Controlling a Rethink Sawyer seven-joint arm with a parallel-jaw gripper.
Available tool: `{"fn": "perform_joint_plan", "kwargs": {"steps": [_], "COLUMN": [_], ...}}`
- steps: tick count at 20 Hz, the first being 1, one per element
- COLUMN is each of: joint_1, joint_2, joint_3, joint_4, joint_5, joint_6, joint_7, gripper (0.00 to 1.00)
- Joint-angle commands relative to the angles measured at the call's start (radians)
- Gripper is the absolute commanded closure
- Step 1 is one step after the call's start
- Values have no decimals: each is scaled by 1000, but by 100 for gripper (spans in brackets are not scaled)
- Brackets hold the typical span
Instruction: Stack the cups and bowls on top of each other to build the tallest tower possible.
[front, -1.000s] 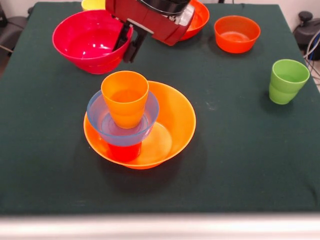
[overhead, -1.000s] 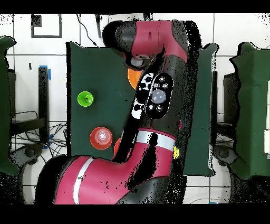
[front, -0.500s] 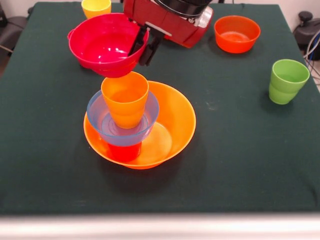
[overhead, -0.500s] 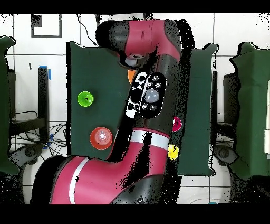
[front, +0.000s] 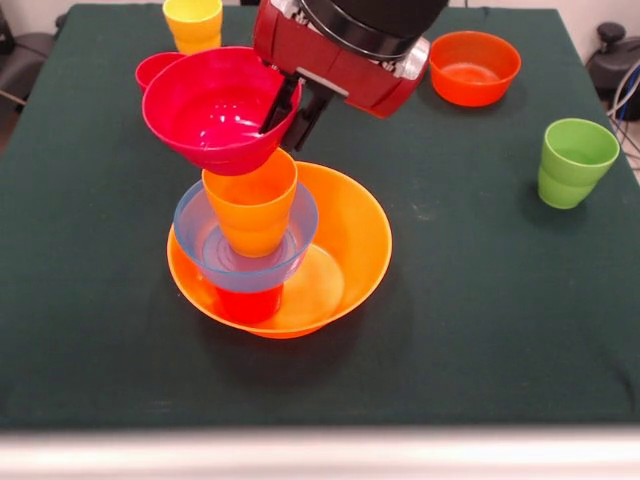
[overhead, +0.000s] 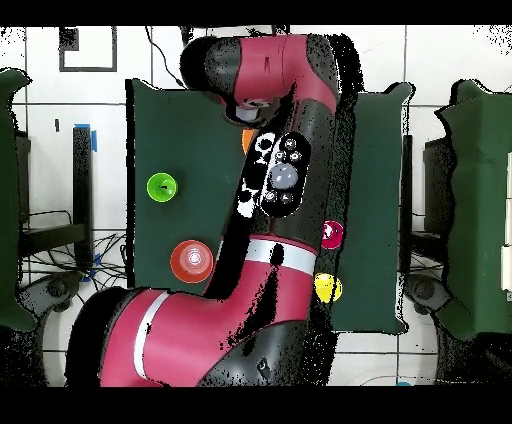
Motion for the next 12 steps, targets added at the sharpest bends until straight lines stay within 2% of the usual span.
{"fn": "perform_joint_plan", "kwargs": {"steps": [1, 8, 12], "joint_1": [3, 14, 17], "joint_2": [57, 46, 56], "joint_3": [41, 24, 17], "joint_4": [-3, -11, -17], "joint_5": [23, 40, 48], "joint_6": [57, 108, 102], "joint_7": [202, 202, 204], "gripper": [100, 100, 100]}}
